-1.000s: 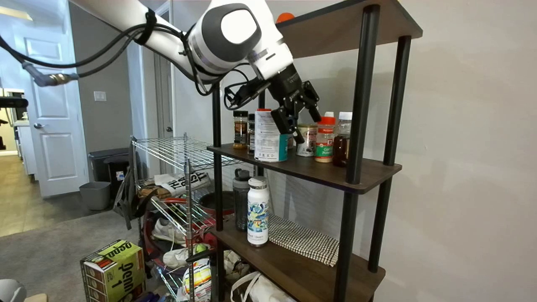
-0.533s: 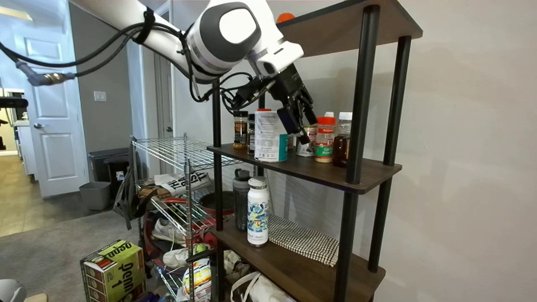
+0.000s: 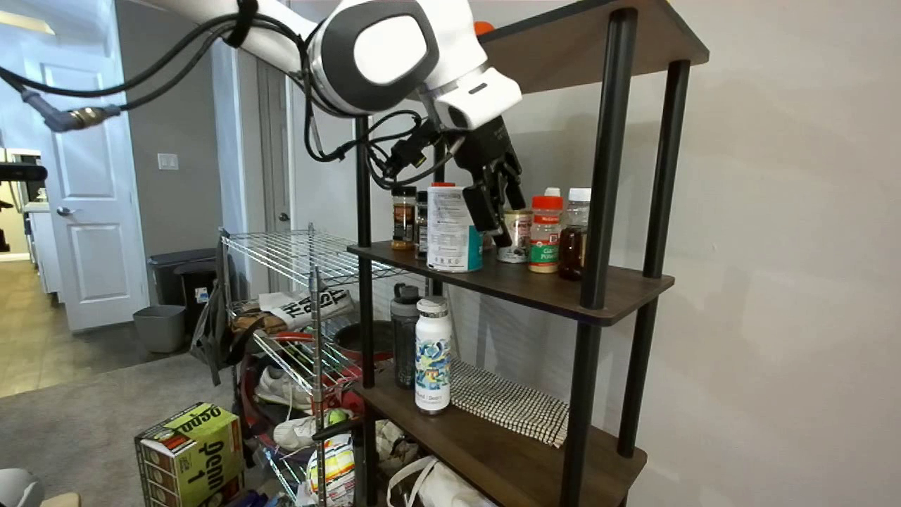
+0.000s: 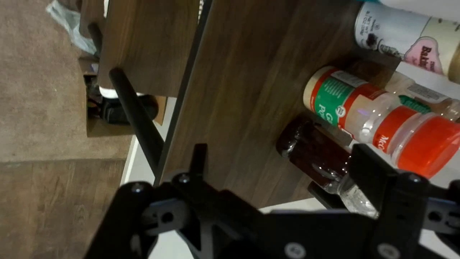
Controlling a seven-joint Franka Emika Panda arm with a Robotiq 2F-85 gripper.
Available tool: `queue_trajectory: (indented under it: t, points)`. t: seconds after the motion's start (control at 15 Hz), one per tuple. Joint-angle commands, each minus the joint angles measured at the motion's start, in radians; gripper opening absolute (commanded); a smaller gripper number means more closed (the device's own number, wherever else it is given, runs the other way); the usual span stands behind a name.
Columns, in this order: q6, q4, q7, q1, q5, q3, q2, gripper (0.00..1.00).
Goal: Move the white container on the second top shelf to the left, then remove the first right bottle from the shelf
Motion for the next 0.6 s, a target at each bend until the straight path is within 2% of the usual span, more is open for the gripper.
queue_trajectory:
  t: [0.0,0.53]
  points:
    - [-0.062,-0.024,-0.118,0.004,0.249,-0.022,-0.040,1.00]
    - [-0.158,-0.024,-0.125,-0.009,0.544,-0.054,-0.056,1.00]
